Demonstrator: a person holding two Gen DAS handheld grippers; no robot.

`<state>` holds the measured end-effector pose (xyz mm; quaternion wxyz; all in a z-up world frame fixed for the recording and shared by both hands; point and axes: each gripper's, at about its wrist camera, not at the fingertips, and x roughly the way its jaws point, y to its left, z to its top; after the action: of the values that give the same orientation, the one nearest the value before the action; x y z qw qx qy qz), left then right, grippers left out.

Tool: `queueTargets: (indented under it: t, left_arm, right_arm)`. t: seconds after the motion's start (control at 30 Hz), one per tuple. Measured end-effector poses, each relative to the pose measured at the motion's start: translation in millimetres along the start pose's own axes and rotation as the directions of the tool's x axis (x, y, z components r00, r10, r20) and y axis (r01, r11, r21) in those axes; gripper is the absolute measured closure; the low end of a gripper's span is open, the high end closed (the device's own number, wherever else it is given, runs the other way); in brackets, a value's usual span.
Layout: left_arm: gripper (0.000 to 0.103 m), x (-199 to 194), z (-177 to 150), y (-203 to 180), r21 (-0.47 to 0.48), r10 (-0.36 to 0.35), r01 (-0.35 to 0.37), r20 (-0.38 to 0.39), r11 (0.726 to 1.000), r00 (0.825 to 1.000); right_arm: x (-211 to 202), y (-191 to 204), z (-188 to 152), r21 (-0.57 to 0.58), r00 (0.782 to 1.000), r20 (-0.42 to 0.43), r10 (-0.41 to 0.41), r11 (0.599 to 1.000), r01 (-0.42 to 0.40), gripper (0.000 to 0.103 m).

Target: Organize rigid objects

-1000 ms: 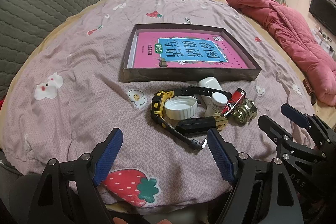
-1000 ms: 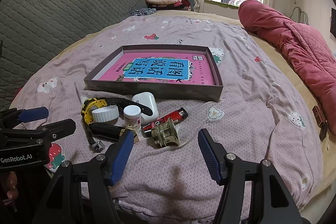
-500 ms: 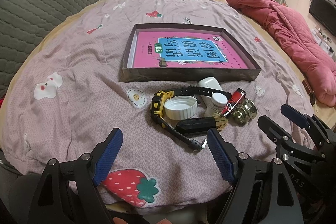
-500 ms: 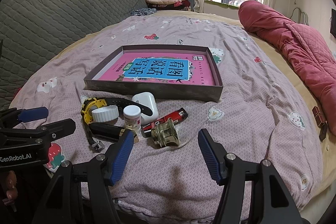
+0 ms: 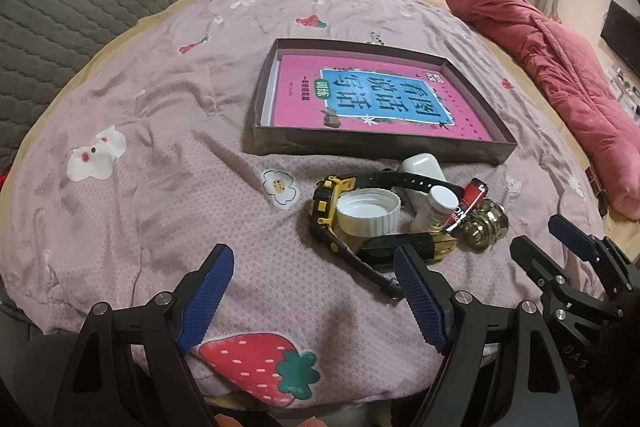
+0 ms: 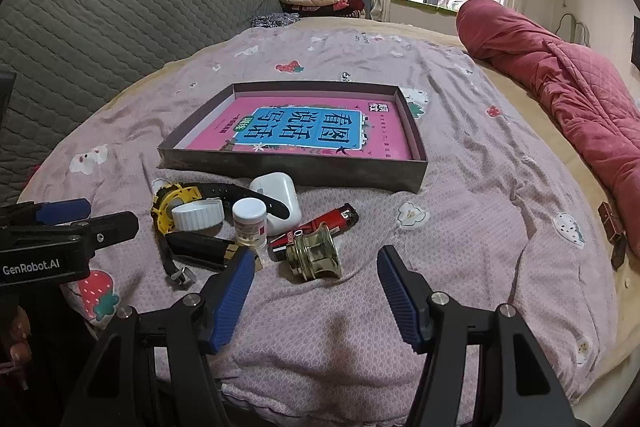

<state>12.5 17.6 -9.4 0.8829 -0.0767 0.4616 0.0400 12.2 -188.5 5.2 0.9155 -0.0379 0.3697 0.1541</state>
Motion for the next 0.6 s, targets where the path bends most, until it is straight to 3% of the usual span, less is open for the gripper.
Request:
queueTargets:
  t: [0.3,0.6]
  left_arm:
    - [0.020,21,9,12,-0.004,0.052,-0.052,-0.058,0.999,0.997]
    - [0.020,41,16,19,-0.020,0.040,-0.041,-0.074,0.999,0.996]
  right_arm:
    - [8,-3,2,-0.002,1.000,-0.004,-0.001,1.000,0.000,0.040]
    - [16,-3,4,-0.005,1.000,-0.016,-0.004,1.000,0.004,0.040]
